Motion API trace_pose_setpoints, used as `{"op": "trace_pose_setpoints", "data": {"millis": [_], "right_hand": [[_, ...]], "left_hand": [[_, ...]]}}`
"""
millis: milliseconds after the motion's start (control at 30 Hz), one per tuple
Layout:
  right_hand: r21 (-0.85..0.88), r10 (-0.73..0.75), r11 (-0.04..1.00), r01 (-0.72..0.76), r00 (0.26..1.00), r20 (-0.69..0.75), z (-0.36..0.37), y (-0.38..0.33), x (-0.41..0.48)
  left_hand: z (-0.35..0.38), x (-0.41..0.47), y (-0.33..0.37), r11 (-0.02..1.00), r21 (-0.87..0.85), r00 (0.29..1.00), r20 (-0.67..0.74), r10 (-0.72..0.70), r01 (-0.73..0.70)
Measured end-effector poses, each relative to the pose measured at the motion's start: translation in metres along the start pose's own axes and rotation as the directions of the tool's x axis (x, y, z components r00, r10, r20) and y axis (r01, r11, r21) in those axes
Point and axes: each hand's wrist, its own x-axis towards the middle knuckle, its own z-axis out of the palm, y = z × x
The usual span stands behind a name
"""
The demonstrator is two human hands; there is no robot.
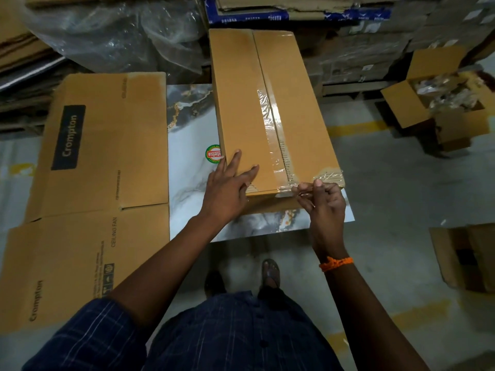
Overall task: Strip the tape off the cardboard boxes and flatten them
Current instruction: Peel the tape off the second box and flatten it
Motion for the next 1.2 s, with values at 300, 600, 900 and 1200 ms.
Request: {"op": "trace_pose_setpoints", "data": {"millis": [300,600,900,1200], "right_hand": [[0.153,-0.044,0.983,0.101,0.94,-0.339,-0.034,-0.027,0.036],[-0.78,-0.256,0.578,0.24,0.961,0.106,-0.049,-0.037,0.051],[-0.892,-0.003,0.23,0.389,0.917,0.399,-0.117,-0.086,0.076],[-0.73,-0.196,0.653,0.202,0.976,0.095,-0.153,-0.085,0.104]], "left_hand": [[-0.004,0.003,0.027,0.984,0.154,0.996,-0.03,-0.083,0.087],[0.036,0.045,0.06,0.832,0.383,0.916,0.181,0.357,-0.4],[0.038,0.049,0.082,0.891,0.36,0.959,0.161,0.232,-0.275],[0.07,0.082,0.122,0.825,0.416,0.924,0.178,0.339,-0.383]]}}
